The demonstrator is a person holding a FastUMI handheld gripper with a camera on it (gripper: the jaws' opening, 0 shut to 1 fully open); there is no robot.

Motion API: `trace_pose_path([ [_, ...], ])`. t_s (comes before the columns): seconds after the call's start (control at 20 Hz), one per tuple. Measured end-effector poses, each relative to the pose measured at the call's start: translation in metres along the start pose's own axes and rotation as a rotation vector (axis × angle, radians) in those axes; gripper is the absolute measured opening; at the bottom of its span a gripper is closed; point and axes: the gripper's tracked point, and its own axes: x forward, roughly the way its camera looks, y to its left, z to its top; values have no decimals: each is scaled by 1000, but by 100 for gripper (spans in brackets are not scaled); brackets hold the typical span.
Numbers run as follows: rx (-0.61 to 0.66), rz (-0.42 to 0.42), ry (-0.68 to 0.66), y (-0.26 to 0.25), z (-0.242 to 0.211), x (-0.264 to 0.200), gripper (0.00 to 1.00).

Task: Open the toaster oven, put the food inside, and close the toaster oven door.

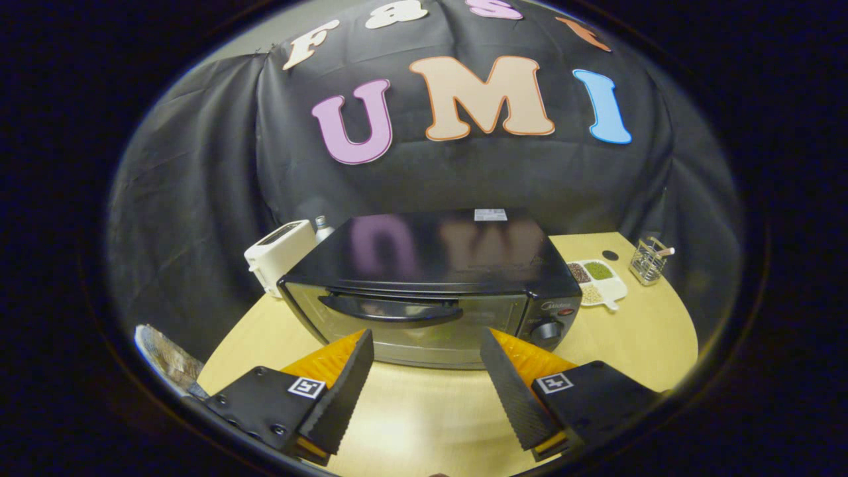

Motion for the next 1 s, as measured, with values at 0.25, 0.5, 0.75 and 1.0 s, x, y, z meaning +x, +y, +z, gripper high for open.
trace_pose_path([
  [0.25, 4, -21, -36, -11, 13, -7, 99],
  [0.5, -17, -53, -170, -30, 66, -32, 99],
  [0.75, -68, -84, -356, -53, 151, -76, 99],
  [1.0, -105, -105, -560, -75, 261, -135, 99],
])
